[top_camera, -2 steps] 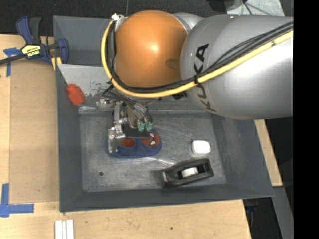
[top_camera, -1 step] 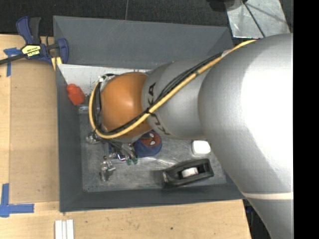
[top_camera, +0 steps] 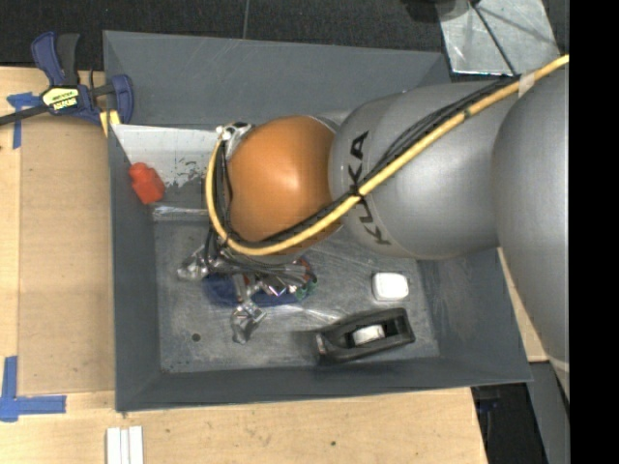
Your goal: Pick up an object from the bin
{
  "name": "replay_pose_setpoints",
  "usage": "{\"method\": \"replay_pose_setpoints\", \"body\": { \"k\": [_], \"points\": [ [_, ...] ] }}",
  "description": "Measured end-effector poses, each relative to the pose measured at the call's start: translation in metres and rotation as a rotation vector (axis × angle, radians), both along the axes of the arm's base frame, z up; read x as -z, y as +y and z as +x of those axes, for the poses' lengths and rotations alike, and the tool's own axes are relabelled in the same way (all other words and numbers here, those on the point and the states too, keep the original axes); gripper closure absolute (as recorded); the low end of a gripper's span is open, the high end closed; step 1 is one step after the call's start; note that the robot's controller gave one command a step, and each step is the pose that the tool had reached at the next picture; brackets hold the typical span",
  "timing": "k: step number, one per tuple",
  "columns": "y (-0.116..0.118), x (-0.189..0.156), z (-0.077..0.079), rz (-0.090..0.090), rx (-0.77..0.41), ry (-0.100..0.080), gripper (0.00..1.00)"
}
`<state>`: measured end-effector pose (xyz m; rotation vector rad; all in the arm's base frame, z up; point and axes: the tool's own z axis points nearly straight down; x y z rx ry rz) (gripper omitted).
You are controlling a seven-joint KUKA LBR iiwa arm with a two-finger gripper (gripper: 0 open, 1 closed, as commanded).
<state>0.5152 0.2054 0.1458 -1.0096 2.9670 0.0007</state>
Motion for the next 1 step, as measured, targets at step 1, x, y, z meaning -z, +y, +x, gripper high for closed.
{"method": "replay_pose_setpoints", "body": {
  "k": [1],
  "points": [
    [-0.0915,0.0450,0.0223,-0.005,-0.062,0.007,0.00]
  ]
}}
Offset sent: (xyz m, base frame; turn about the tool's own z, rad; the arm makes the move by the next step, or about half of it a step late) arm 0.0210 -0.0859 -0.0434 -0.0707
